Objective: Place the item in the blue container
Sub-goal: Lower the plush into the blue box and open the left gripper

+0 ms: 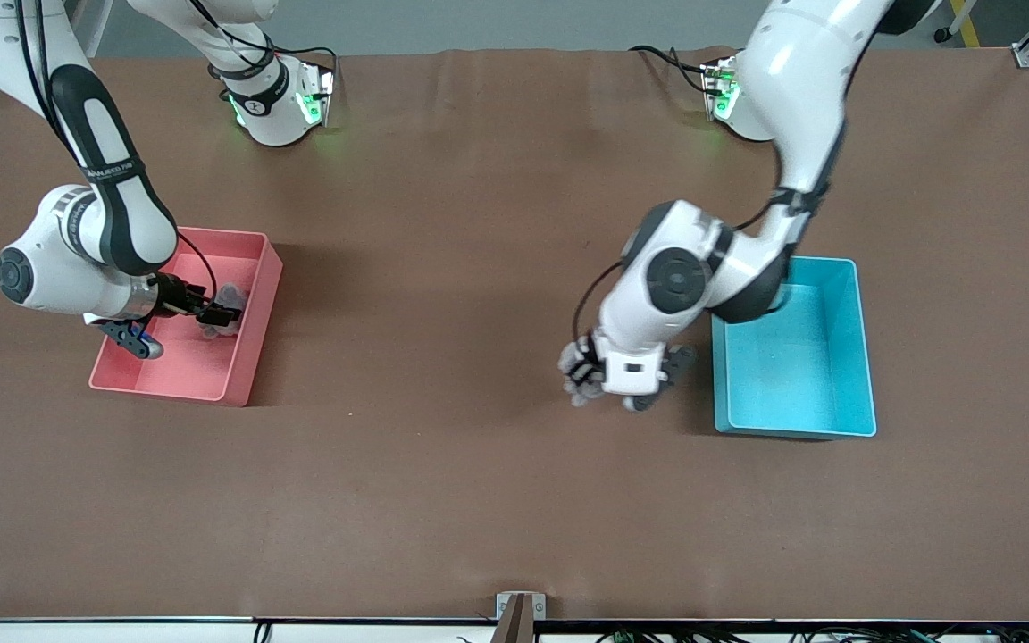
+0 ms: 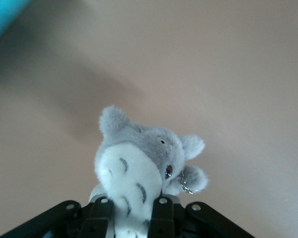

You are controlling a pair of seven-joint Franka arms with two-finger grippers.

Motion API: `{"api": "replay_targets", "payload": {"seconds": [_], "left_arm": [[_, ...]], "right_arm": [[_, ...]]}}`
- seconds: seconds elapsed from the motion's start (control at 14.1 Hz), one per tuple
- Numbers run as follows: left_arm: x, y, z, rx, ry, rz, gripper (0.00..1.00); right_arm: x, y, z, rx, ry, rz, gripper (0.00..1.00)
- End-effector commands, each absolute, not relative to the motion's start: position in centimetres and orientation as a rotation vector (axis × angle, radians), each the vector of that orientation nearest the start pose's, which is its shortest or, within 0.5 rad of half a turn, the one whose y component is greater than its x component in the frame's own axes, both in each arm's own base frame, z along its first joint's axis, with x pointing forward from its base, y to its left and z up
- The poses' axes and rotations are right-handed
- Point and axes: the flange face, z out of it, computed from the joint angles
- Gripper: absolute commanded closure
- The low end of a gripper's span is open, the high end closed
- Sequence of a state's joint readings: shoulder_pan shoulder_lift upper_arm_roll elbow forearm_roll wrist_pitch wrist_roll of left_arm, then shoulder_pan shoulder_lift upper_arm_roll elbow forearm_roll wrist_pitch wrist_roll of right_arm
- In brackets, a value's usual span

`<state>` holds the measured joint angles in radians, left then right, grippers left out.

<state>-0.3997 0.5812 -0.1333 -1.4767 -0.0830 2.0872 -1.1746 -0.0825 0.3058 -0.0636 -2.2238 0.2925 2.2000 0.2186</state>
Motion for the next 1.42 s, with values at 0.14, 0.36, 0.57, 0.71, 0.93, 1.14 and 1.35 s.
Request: {"api": "replay_targets", "payload": {"seconds": [0.14, 0.36, 0.57, 0.71, 0.93, 1.14, 1.35], "left_arm": [[63.9, -20.2, 36.0, -2.978, -0.895, 0.31, 0.98], [63.5, -17.2, 33.4, -2.905, -0.904, 0.348, 0.79], [62.9, -13.9, 31.8, -2.855, -0.862, 0.384, 0.79], [62.1, -10.4, 31.4, -2.824, -0.769, 0.452, 0.79], [62.0, -5.5, 30.0, -2.84, -0.679, 0.526, 0.72], [62.0, -4.8, 28.7, -2.836, -0.698, 0.553, 0.63], [61.4, -5.3, 28.0, -2.829, -0.707, 0.587, 0.0]], "right_arm": [[50.1, -6.4, 20.1, -2.765, 0.883, 0.513, 0.0], [50.0, -6.5, 19.5, -2.761, 0.889, 0.526, 0.03], [49.9, -6.7, 19.7, -2.758, 0.893, 0.532, 0.53], [49.9, -6.7, 19.7, -2.755, 0.896, 0.534, 0.83], [50.2, -6.9, 20.5, -2.753, 0.886, 0.532, 0.97], [53.2, -7.2, 25.8, -2.743, 0.822, 0.574, 0.97], [57.1, -8.4, 34.8, -2.806, 0.784, 0.642, 0.96]]}}
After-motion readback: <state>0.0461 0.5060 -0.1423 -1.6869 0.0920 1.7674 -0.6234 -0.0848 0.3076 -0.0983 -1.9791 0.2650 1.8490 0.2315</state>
